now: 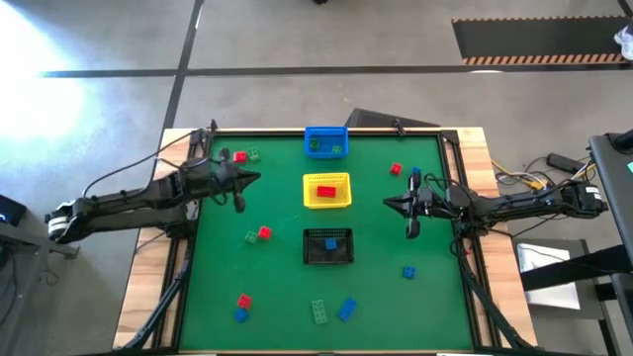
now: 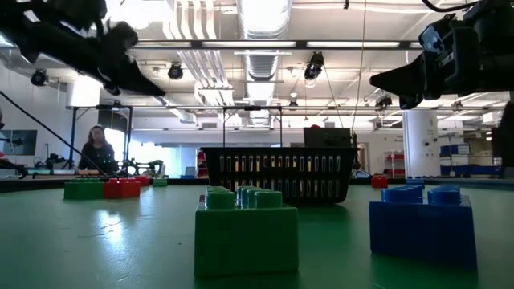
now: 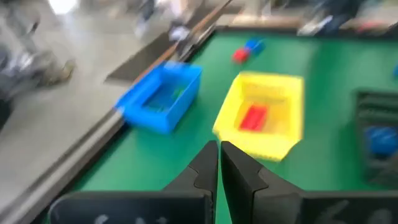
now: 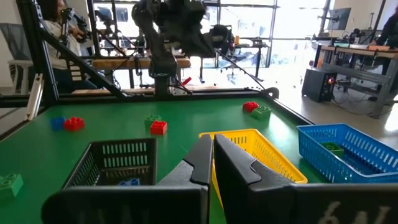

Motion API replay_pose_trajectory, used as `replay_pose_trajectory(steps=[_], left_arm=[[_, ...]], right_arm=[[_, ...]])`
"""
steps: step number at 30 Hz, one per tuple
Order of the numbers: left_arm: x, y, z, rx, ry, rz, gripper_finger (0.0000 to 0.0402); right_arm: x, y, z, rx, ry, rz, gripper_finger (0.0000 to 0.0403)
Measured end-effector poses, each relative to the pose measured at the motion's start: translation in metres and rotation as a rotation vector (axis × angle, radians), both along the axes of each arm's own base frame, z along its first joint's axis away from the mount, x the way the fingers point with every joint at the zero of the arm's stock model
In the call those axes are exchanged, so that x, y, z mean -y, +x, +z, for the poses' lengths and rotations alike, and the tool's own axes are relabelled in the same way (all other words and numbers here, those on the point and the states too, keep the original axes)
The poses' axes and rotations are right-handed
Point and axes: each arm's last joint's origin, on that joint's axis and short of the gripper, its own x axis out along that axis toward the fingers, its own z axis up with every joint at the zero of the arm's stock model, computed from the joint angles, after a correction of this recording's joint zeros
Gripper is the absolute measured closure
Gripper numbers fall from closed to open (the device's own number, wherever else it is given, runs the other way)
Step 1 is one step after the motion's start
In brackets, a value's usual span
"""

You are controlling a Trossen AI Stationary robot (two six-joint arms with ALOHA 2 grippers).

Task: Sort & place blocks by color
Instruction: Put the green game piece into the blue bin

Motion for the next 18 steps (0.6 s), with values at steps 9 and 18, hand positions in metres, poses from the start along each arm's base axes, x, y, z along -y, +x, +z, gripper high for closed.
replay_pose_trajectory(steps=[9, 18], left_arm=[[-0.022, 0.019, -0.023, -0.130, -0.055, 0.162, 0.0398], [-0.041, 0.033, -0.029, -0.140, -0.098, 0.210, 0.0398]], right_arm=[[0.000, 0.000, 0.000, 0.000, 0.000, 0.000, 0.0394], [0.001, 0.000, 0.000, 0.001, 0.012, -0.026, 0.0394]])
